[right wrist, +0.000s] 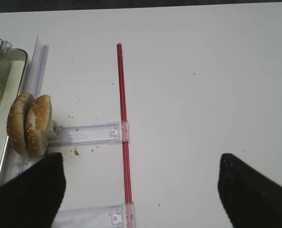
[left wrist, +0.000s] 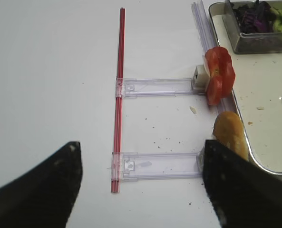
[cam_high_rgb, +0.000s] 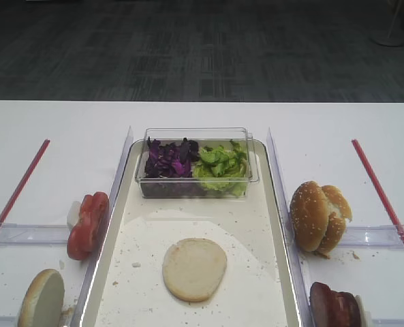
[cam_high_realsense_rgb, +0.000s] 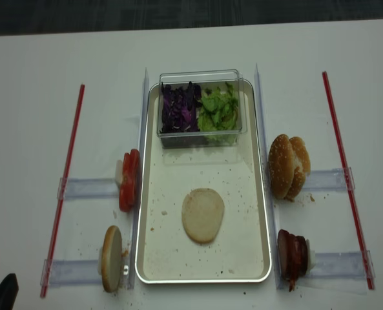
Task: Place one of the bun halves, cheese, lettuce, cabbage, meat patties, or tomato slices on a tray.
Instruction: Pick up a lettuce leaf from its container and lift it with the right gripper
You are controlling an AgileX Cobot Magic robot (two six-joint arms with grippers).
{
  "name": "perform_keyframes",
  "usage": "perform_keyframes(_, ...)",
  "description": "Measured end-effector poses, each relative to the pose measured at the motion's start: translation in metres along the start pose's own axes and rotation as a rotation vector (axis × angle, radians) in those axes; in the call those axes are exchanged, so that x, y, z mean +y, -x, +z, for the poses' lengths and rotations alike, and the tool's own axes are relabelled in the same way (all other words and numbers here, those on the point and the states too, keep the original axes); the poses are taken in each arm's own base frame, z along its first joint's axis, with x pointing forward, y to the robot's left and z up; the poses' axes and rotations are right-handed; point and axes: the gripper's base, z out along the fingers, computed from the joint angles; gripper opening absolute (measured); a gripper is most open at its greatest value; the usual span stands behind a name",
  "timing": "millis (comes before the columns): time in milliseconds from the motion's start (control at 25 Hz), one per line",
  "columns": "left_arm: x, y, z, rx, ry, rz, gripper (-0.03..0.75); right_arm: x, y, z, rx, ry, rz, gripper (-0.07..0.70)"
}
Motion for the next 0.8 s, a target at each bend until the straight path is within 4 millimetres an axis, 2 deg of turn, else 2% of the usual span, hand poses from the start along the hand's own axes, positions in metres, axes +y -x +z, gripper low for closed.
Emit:
perform_keyframes(280,0.0,0.0,0.0,0.0,0.0,0.0,0.49,0.005,0.05,0.038,0.103,0.028,0.022,0.659)
perform_keyframes(440,0.0,0.0,0.0,0.0,0.0,0.0,0.49,0.007,0.082,0.068,0.179,0.04,0.03,0.659)
perform_keyframes(640,0.0,0.0,0.0,0.0,0.0,0.0,0.49,0.013,0.12,0.115,0.278,0.079,0.025,0.659)
perform_keyframes(800,0.0,0.0,0.0,0.0,0.0,0.0,0.49,0.016,0.142,0.158,0.348,0.109,0.021,0.659)
